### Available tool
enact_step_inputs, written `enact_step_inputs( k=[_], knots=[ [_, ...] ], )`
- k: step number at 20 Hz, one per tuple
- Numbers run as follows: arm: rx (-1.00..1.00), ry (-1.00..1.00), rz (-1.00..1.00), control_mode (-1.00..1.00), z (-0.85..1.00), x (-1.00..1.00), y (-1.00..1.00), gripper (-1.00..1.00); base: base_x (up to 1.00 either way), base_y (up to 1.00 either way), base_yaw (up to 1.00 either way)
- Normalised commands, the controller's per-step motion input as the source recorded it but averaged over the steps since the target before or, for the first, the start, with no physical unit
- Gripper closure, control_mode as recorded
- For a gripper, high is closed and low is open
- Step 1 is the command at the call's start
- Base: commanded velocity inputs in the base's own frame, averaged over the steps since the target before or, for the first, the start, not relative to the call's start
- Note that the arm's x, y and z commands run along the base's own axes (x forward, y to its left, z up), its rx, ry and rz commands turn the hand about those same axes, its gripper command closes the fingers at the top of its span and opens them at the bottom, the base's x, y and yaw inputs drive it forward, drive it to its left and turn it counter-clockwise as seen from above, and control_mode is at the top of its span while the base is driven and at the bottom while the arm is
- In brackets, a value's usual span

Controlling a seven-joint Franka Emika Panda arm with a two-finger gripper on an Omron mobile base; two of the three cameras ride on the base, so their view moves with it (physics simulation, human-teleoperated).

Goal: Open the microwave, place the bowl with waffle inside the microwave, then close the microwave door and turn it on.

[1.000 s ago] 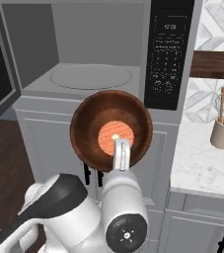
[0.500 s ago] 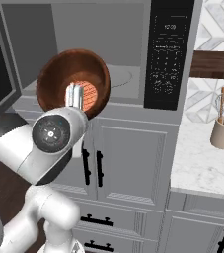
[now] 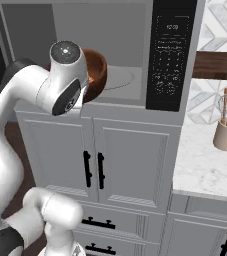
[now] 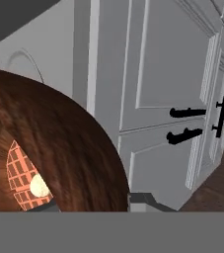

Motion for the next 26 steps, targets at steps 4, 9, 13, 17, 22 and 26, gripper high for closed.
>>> enact_step_inputs(
  k=[4, 9, 13, 17, 22, 26],
  knots=[
    [0.0, 0.06, 0.01, -1.0, 0.02, 0.84, 0.0, 1.0, 0.0, 0.0, 0.0],
    [0.0, 0.01, 0.0, -1.0, -0.1, 0.88, 0.01, 1.0, 0.0, 0.0, 0.0],
    [0.0, 0.04, 0.0, -1.0, -0.03, 0.99, 0.13, 1.0, 0.0, 0.0, 0.0],
    [0.0, 0.11, 0.0, -1.0, 0.0, 0.88, 0.28, 1.0, 0.0, 0.0, 0.0],
    [0.0, 0.06, 0.0, -1.0, -0.1, 0.63, 0.31, 1.0, 0.0, 0.0, 0.0],
    [0.0, 0.0, 0.0, -1.0, -0.32, 0.43, 0.19, 1.0, 0.0, 0.0, 0.0]
  ],
)
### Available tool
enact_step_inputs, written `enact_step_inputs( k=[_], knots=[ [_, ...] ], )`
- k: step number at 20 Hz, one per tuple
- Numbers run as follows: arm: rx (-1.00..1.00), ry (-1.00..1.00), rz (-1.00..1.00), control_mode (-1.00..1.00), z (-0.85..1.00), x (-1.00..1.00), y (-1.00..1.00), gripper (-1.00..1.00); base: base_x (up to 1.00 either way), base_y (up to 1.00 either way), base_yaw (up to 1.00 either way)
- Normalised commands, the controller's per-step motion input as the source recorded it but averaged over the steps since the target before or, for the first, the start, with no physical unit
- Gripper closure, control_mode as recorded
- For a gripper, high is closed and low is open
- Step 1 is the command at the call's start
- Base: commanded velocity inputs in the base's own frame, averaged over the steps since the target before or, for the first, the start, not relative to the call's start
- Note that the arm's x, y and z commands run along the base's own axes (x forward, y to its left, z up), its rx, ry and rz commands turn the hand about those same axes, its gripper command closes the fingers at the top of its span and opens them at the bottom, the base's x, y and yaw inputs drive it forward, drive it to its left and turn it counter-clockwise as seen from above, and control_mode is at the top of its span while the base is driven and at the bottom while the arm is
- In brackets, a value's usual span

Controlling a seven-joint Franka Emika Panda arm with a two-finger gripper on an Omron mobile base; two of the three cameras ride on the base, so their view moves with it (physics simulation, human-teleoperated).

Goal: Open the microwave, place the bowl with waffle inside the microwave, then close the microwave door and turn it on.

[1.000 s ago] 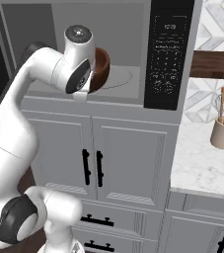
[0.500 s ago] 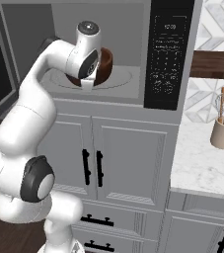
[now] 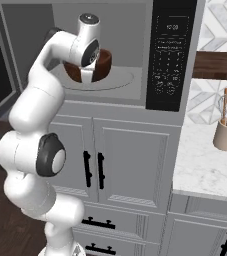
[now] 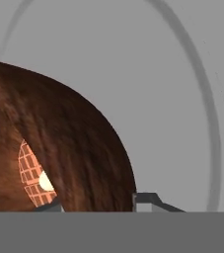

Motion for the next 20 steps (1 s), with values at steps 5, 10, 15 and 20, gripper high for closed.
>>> enact_step_inputs(
  k=[5, 10, 15, 20],
  knots=[
    [0.02, 0.0, -0.01, -1.0, -0.74, 0.05, 0.24, -1.0, 0.0, 0.0, 0.0],
    [0.08, -0.08, 0.0, -1.0, -0.53, -0.12, 0.0, -1.0, 0.0, 0.0, 0.0],
    [0.03, -0.24, 0.0, -1.0, -0.26, -0.35, 0.15, -1.0, 0.0, 0.0, 0.0],
    [0.03, -0.28, 0.0, -1.0, 0.0, -0.03, 0.1, -1.0, 0.0, 0.0, 0.0]
  ],
)
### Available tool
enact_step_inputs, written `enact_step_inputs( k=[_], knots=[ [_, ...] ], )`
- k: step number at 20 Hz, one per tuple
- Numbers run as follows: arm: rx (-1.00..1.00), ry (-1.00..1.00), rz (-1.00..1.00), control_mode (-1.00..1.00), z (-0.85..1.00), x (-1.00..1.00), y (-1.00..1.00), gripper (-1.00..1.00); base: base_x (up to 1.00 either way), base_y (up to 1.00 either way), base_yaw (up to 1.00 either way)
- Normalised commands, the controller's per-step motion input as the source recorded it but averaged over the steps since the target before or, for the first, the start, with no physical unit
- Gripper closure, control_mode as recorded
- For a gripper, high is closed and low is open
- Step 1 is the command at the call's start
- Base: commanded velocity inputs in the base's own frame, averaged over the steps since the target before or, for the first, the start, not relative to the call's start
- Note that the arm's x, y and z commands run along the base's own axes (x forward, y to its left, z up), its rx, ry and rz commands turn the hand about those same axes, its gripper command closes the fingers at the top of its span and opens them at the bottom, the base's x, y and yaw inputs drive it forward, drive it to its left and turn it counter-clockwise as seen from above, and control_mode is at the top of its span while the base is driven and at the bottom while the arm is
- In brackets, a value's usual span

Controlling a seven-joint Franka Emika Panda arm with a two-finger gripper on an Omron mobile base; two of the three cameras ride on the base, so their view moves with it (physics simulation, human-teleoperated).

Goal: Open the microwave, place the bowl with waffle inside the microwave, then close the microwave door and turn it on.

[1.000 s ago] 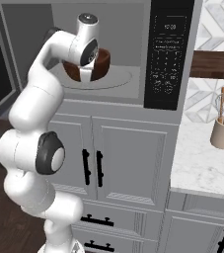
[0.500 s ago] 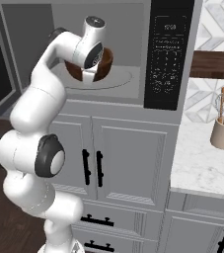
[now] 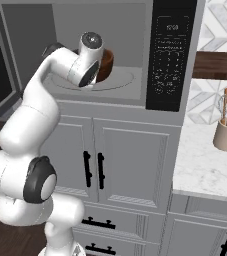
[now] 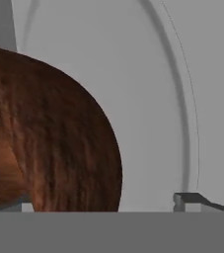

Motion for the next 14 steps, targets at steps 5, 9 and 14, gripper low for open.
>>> enact_step_inputs(
  k=[5, 9, 14],
  knots=[
    [0.04, -0.39, 0.0, -1.0, 0.13, -0.02, 0.0, -1.0, 0.0, 0.0, 0.0],
    [0.05, -0.38, 0.03, -1.0, 0.31, 0.0, 0.0, -1.0, 0.0, 0.0, 0.0],
    [0.06, -0.3, 0.05, -1.0, 0.25, -0.02, 0.0, -1.0, 0.0, 0.0, 0.0]
  ],
)
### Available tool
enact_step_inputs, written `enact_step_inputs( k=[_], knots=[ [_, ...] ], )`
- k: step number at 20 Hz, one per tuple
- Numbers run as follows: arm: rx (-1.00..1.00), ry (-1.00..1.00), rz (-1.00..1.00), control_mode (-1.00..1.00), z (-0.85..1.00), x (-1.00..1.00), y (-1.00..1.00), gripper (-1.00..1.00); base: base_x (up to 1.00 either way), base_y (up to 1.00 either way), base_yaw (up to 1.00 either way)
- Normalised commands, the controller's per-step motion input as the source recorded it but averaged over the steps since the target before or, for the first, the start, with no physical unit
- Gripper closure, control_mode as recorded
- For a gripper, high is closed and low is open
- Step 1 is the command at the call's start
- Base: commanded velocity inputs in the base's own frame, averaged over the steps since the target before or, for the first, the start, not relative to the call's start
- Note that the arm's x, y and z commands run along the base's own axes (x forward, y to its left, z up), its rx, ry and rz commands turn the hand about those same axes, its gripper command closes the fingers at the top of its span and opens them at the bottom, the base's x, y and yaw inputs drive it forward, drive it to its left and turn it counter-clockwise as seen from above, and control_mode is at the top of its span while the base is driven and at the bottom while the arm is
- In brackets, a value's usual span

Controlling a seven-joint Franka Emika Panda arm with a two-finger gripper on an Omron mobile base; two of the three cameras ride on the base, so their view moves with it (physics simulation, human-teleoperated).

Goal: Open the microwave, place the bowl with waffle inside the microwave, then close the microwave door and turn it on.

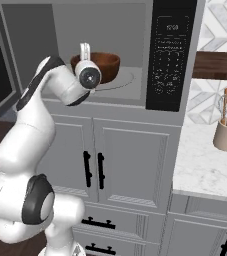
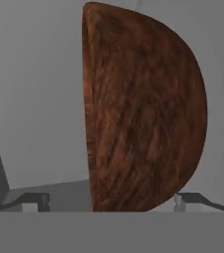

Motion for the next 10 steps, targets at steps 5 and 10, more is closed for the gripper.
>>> enact_step_inputs(
  k=[5, 10],
  knots=[
    [0.01, -0.21, 0.04, -1.0, 0.48, -0.48, 0.0, -1.0, 0.0, 0.0, 0.0],
    [0.0, -0.07, 0.03, -1.0, 0.71, -0.91, -0.01, -1.0, 0.0, 0.0, 0.0]
  ],
)
